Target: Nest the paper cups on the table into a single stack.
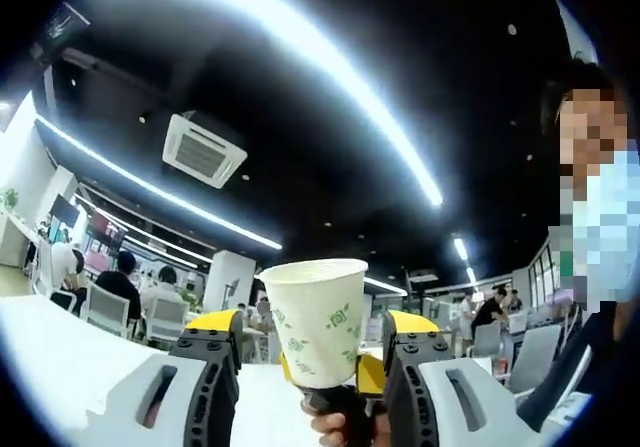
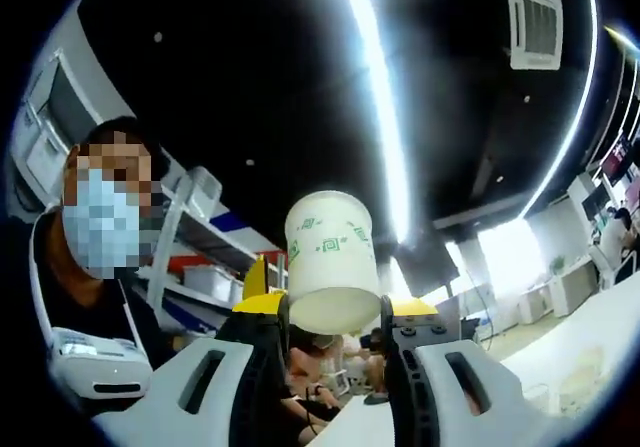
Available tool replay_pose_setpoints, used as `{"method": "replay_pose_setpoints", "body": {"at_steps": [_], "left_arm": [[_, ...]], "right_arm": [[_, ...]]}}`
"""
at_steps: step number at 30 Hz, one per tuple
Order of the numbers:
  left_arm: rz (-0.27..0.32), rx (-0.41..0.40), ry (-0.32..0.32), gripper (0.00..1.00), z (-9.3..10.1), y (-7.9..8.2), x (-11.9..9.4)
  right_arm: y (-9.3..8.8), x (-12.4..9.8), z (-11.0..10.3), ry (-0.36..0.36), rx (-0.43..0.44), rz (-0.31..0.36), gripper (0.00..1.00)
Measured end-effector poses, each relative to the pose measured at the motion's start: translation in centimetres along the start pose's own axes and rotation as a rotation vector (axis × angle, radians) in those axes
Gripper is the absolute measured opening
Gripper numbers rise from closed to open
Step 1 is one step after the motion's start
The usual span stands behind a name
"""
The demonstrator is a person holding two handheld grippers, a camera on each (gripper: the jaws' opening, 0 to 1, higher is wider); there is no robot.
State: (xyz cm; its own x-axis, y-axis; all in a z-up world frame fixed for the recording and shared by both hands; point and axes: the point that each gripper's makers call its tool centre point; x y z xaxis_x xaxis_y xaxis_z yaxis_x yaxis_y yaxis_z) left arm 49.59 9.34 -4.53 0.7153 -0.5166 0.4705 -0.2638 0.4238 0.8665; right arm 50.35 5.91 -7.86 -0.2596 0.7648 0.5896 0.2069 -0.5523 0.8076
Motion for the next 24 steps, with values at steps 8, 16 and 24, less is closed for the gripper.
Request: {"method": "replay_pose_setpoints", "body": {"at_steps": [8, 16, 24], "left_arm": [[0.009, -0.011, -0.012, 0.55, 0.3, -0.1, 0.1], [0.035, -0.036, -0.016, 0.47, 0.3, 0.4, -0.5], [0.040, -0.054, -0.015, 0.46, 0.1, 0.3, -0.8]], "right_arm": [[-0.8, 0.1, -0.6, 0.029, 0.016, -0.021, 0.38], [-1.5, 0.3, -1.0, 0.050, 0.027, -0.038, 0.38], [-1.9, 0.2, -0.9, 0.053, 0.029, -0.045, 0.38]]}}
Point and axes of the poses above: the point that each gripper's makers call its tool centre point, and the gripper's own axes: x roughly forward along the fingers, z roughly to its right, y roughly out of its top, and after that the axes turned 4 degrees about -x, right-handed
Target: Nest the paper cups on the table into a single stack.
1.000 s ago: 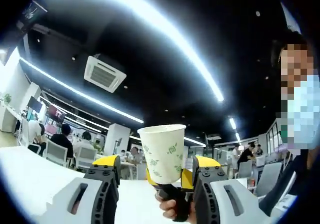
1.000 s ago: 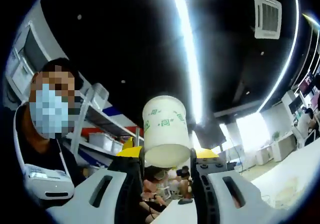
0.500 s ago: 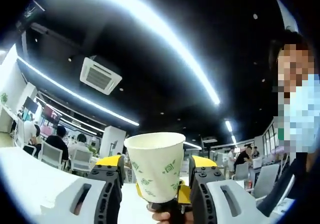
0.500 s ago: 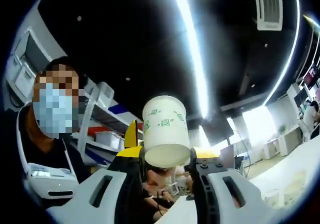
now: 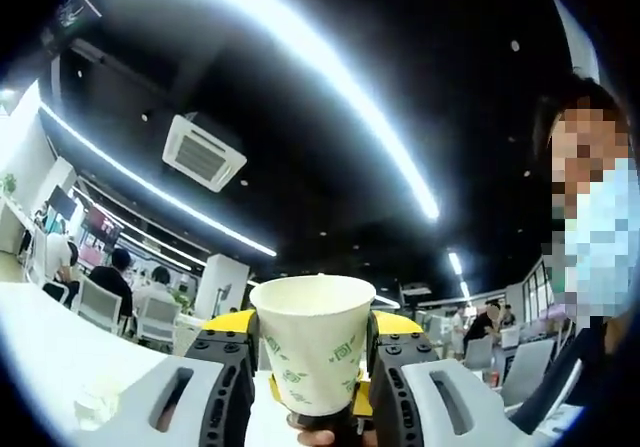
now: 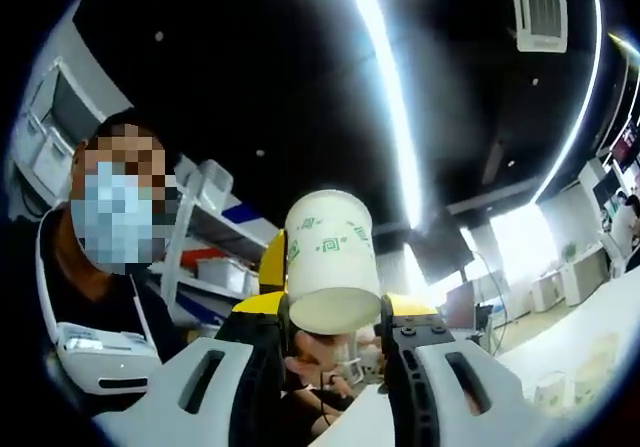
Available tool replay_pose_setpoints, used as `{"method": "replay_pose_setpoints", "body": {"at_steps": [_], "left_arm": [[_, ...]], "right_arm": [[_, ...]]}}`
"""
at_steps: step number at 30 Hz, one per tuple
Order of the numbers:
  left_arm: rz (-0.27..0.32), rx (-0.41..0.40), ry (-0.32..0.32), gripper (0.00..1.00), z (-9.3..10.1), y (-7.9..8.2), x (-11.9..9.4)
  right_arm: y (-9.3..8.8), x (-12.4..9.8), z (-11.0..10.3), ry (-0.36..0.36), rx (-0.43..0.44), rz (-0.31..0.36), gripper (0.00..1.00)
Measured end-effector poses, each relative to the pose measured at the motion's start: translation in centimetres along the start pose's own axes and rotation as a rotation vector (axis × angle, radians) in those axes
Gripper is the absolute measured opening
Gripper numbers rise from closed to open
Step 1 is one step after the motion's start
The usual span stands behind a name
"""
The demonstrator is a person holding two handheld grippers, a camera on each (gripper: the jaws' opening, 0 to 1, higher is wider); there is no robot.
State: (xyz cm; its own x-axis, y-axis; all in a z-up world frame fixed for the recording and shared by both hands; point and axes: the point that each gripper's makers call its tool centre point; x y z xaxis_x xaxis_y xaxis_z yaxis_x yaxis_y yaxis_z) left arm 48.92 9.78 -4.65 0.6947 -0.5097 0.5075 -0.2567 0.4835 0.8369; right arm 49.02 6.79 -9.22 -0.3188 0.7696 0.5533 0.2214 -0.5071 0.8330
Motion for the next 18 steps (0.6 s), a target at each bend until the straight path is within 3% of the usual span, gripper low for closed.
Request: {"method": "replay_pose_setpoints", "body": {"at_steps": [9, 18], "left_arm": [[-0.010, 0.007, 0.016, 0.45, -0.40, -0.23, -0.32], [-0.038, 0.064, 0.049, 0.45, -1.01, -0.58, -0.99]], "right_arm": [[0.08, -0.35, 0.43, -0.022, -0.043, -0.009, 0.39], [-0.34, -0.83, 0.68, -0.051, -0.142, -0.092, 0.40]]}}
Point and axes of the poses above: the point that each gripper's makers call its tool centre point, and the gripper's own axes: x roughly forward along the fingers, z roughly to its right, y roughly out of its top, and after that the axes turned 4 degrees about -x, right-handed
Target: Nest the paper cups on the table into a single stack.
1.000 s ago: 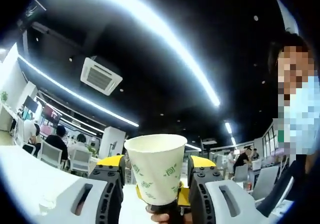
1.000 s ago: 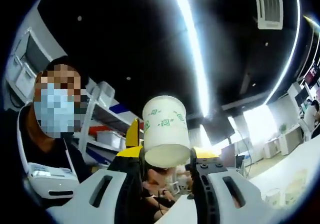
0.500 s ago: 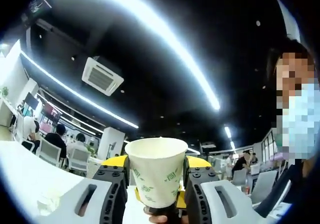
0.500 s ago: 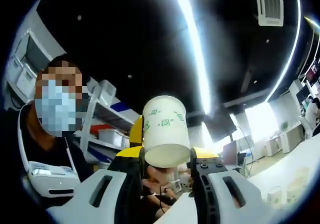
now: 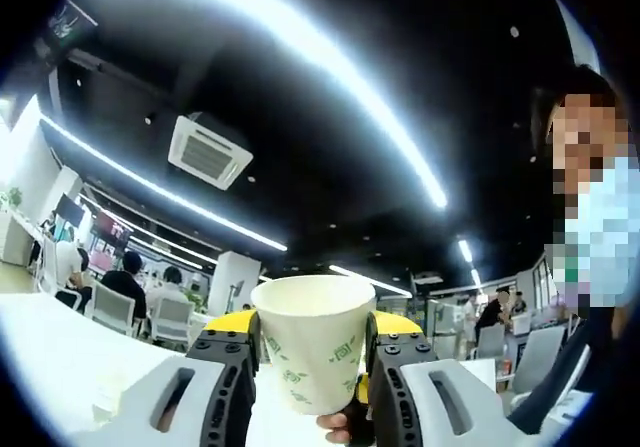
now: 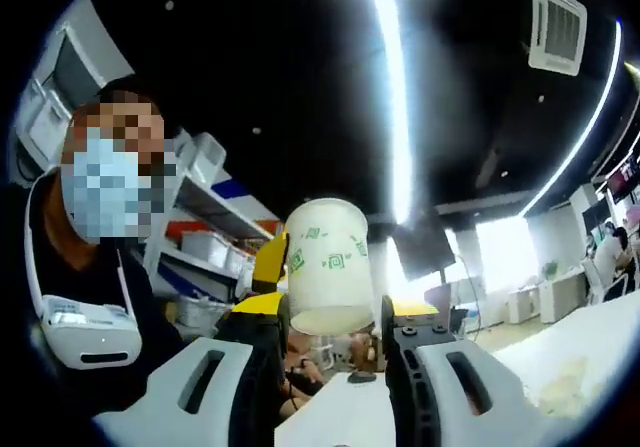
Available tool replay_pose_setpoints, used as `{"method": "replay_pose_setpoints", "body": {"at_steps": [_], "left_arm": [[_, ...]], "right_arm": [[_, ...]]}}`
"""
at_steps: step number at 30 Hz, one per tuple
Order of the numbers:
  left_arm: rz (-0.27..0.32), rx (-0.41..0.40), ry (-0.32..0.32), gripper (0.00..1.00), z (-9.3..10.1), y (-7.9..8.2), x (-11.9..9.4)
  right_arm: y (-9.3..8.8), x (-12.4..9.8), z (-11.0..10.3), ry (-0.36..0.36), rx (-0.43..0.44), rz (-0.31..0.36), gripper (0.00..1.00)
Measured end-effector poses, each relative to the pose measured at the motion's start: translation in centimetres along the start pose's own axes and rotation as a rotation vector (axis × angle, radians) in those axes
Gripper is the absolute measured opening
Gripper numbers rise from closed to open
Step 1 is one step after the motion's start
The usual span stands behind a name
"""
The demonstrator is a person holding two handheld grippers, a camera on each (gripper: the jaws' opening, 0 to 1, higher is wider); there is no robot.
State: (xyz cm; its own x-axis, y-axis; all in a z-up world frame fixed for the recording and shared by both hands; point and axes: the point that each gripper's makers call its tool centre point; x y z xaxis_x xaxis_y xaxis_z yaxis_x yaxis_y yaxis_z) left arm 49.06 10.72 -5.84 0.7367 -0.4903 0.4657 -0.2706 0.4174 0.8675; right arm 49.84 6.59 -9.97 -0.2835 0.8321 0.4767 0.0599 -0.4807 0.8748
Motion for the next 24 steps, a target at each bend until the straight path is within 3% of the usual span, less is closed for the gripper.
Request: {"method": "replay_pose_setpoints", "body": {"at_steps": [7, 14, 19, 24], "left_arm": [[-0.041, 0.027, 0.021, 0.45, -0.7, -1.0, -0.7], [-0.114, 0.063, 0.034, 0.45, -1.2, -3.1, -1.7], [-0.149, 0.078, 0.048, 0.45, -1.6, -4.4, -2.3], [-0.184, 0.115, 0.065, 0.45, -1.8, -5.6, -3.1]], "right_arm": [[0.7, -1.0, 0.4, -0.042, -0.126, -0.071, 0.40], [-0.9, -1.2, -0.5, -0.031, -0.317, -0.243, 0.40], [-2.7, -1.1, -0.8, -0.014, -0.368, -0.331, 0.40], [-3.7, -1.1, -0.6, -0.016, -0.375, -0.369, 0.44]]}}
Point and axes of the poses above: the point that each gripper's makers call its tool centre point, and the gripper's own axes: x roughly forward along the fingers, z roughly to its right, y roughly out of its top, and after that the axes turned 4 degrees about -x, right-handed
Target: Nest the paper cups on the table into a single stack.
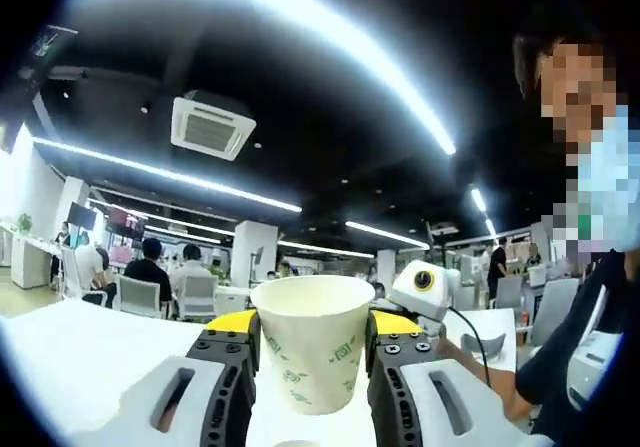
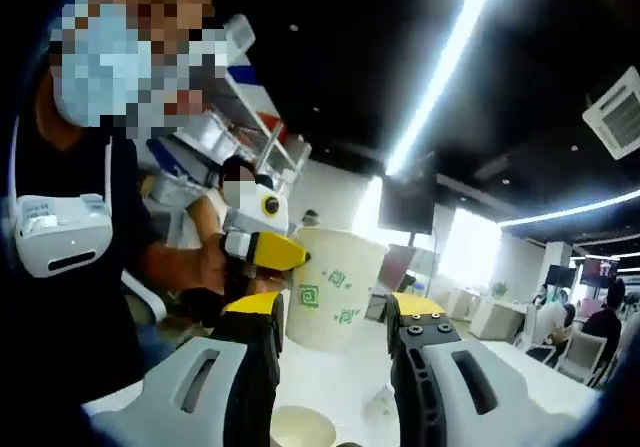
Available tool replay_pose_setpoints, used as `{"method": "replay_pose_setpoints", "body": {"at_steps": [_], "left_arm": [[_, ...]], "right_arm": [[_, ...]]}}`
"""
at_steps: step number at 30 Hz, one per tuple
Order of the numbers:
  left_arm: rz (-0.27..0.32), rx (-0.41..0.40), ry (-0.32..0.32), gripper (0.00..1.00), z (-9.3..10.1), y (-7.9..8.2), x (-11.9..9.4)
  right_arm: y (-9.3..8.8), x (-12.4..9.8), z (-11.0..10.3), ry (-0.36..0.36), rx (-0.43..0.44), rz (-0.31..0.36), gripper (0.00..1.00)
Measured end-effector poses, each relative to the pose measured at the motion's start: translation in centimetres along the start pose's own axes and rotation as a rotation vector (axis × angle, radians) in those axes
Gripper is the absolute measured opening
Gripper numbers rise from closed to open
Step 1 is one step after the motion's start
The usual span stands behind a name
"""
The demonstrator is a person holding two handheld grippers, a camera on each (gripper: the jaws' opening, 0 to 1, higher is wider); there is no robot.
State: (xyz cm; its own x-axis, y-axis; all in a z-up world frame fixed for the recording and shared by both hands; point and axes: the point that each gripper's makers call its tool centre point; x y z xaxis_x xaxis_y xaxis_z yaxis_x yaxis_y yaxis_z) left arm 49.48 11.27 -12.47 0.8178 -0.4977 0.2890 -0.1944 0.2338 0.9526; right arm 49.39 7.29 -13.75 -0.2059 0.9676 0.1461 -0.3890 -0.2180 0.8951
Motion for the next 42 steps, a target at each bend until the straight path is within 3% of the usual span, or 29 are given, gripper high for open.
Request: {"method": "replay_pose_setpoints", "body": {"at_steps": [9, 20, 42], "left_arm": [[-0.066, 0.021, 0.004, 0.45, -0.3, -2.9, -0.8], [-0.133, 0.017, 0.002, 0.45, -0.9, -5.8, -0.6], [-0.192, -0.002, -0.006, 0.45, -1.8, -9.0, -0.1]], "right_arm": [[-1.4, -0.7, -0.5, 0.054, 0.054, -0.011, 0.40], [-5.5, -0.6, -1.4, 0.127, 0.068, -0.131, 0.39], [-8.8, -1.2, -1.3, 0.159, 0.116, -0.199, 0.33]]}}
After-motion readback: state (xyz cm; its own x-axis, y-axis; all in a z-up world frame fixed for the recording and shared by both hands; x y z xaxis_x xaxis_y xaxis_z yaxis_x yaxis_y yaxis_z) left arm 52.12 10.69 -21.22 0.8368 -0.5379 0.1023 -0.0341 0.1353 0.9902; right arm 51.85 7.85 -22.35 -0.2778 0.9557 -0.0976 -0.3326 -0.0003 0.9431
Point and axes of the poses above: the point that each gripper's makers call its tool centre point, and the gripper's own axes: x roughly forward along the fingers, z roughly to its right, y roughly out of its top, and after that the axes turned 4 degrees about -x, right-handed
